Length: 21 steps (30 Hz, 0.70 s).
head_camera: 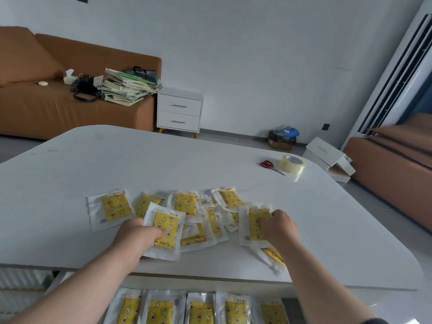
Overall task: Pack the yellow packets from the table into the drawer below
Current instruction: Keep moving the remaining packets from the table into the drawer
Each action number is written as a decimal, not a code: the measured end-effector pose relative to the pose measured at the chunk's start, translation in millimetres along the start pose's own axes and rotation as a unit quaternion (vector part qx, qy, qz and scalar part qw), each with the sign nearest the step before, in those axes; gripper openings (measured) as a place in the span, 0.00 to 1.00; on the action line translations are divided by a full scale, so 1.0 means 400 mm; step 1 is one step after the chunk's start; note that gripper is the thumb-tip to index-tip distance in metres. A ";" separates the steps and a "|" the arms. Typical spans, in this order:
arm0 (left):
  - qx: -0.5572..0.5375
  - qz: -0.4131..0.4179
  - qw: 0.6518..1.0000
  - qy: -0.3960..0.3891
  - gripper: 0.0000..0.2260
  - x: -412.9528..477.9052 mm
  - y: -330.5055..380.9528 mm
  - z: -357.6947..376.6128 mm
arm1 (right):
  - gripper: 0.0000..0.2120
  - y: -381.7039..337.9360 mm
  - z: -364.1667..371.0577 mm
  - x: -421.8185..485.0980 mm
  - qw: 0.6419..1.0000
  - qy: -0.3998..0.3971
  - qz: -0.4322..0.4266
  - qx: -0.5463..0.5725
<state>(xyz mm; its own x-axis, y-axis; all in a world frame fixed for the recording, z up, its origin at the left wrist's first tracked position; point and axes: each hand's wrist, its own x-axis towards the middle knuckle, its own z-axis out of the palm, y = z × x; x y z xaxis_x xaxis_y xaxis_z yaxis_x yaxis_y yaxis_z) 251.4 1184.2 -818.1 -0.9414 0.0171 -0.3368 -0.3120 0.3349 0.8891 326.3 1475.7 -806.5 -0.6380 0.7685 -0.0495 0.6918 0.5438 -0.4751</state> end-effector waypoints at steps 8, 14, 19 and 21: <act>-0.019 0.009 1.000 -0.006 0.08 -0.006 0.004 0.000 | 0.10 0.012 0.000 0.008 0.998 0.038 -0.024 0.033; -0.088 -0.025 0.995 -0.035 0.16 0.019 0.013 -0.059 | 0.07 0.003 -0.016 -0.014 0.991 0.073 -0.072 0.090; -0.157 -0.037 0.987 -0.012 0.13 0.074 0.029 -0.175 | 0.14 -0.027 -0.049 -0.044 0.963 0.040 -0.027 0.266; -0.165 -0.044 0.985 0.018 0.12 0.102 0.028 -0.236 | 0.17 -0.035 -0.061 -0.057 0.954 0.038 -0.031 0.297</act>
<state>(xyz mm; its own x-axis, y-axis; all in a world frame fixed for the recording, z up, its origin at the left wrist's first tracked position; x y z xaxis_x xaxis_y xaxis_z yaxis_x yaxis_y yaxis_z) 197.5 1099.7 -792.7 -0.9113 -0.0342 -0.4103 -0.4108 0.0080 0.9117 339.4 1459.1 -777.3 -0.6292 0.7757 0.0487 0.3252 0.3197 -0.8900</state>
